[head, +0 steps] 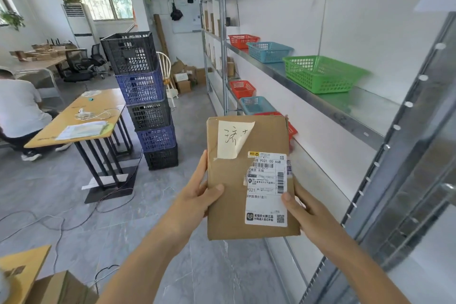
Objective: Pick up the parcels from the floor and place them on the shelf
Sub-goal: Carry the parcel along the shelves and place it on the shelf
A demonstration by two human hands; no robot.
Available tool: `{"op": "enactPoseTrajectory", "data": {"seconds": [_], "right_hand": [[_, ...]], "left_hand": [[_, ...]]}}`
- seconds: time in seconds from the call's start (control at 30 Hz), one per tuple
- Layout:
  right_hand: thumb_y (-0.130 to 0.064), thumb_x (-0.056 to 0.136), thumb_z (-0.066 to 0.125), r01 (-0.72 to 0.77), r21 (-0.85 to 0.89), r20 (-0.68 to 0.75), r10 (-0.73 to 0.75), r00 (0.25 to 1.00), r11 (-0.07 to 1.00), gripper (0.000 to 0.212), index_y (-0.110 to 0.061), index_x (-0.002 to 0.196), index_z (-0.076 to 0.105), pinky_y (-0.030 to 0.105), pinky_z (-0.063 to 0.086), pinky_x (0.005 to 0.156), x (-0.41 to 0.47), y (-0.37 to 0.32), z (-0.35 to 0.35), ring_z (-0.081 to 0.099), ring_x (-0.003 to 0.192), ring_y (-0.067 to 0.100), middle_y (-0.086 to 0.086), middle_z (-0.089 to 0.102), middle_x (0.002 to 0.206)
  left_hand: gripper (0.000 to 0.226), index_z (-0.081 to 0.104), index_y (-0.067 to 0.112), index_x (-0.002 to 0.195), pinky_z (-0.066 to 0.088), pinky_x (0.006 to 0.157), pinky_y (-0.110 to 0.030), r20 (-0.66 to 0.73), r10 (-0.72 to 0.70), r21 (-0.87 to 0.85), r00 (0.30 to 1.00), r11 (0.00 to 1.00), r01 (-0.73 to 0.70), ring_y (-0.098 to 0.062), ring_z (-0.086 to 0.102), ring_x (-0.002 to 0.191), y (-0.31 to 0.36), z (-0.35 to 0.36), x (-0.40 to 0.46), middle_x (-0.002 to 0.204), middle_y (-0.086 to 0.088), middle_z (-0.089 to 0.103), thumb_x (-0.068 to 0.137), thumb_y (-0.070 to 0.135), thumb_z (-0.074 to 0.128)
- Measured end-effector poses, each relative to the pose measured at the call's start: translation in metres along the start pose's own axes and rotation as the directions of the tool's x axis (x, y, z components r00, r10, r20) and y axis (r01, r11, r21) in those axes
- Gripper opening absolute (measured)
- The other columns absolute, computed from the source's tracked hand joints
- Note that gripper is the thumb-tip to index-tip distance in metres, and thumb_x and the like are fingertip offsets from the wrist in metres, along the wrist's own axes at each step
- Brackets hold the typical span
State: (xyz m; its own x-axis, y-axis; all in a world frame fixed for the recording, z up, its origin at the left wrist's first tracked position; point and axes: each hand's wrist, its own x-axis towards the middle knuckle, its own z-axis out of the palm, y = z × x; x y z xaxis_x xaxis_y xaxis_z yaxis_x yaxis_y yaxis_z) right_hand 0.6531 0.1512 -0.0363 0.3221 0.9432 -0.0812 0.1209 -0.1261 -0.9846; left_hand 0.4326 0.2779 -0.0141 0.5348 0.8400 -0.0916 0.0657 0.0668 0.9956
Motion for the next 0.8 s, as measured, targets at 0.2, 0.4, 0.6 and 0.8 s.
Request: {"op": "enactPoseTrajectory", "data": {"seconds": [0.2, 0.4, 0.6, 0.8], "right_hand": [[-0.049, 0.091, 0.054, -0.047, 0.039, -0.117, 0.051, 0.992, 0.998, 0.042, -0.068, 0.126, 0.042, 0.011, 0.058, 0.083, -0.02, 0.018, -0.014, 0.07, 0.099, -0.016, -0.042, 0.073, 0.104], [-0.053, 0.087, 0.06, -0.018, 0.03, -0.298, 0.027, 0.954, 0.999, 0.075, -0.056, 0.155, 0.029, 0.04, 0.056, 0.107, -0.074, 0.025, -0.007, 0.069, 0.117, -0.002, -0.029, 0.073, 0.125], [-0.037, 0.09, 0.06, 0.084, 0.014, -0.535, -0.064, 0.842, 0.996, 0.065, -0.054, 0.148, 0.035, 0.027, 0.061, 0.093, -0.151, 0.016, 0.017, 0.072, 0.115, 0.003, -0.024, 0.075, 0.124], [-0.037, 0.095, 0.061, 0.059, 0.01, -0.766, -0.031, 0.642, 0.998, 0.068, -0.053, 0.155, 0.034, 0.047, 0.054, 0.108, -0.253, 0.016, 0.032, 0.062, 0.133, 0.012, -0.019, 0.068, 0.139]], "left_hand": [[0.084, 0.023, 0.067, 0.154, 0.053, 0.109, -0.034, 0.127, 0.034, 0.006, 0.991, 0.999, -0.035, -0.006, 0.058, 0.138, -0.018, 0.021, 0.011, 0.15, 0.025, 0.06, 0.092, 0.034, 0.069], [0.085, 0.033, 0.066, 0.152, 0.049, 0.114, -0.043, 0.304, 0.07, -0.013, 0.95, 0.998, -0.069, -0.011, 0.06, 0.137, -0.024, 0.033, 0.01, 0.15, 0.018, 0.061, 0.088, 0.037, 0.081], [0.059, 0.053, 0.031, 0.134, 0.052, 0.098, -0.025, 0.432, 0.107, -0.152, 0.895, 0.987, -0.045, -0.01, 0.062, 0.132, -0.031, 0.061, -0.015, 0.138, 0.01, 0.067, 0.081, 0.036, 0.078], [0.071, 0.054, 0.04, 0.138, 0.06, 0.09, -0.032, 0.687, 0.127, -0.155, 0.716, 0.988, -0.026, 0.0, 0.066, 0.124, -0.041, 0.112, -0.061, 0.131, 0.027, 0.071, 0.071, 0.057, 0.074]]}}
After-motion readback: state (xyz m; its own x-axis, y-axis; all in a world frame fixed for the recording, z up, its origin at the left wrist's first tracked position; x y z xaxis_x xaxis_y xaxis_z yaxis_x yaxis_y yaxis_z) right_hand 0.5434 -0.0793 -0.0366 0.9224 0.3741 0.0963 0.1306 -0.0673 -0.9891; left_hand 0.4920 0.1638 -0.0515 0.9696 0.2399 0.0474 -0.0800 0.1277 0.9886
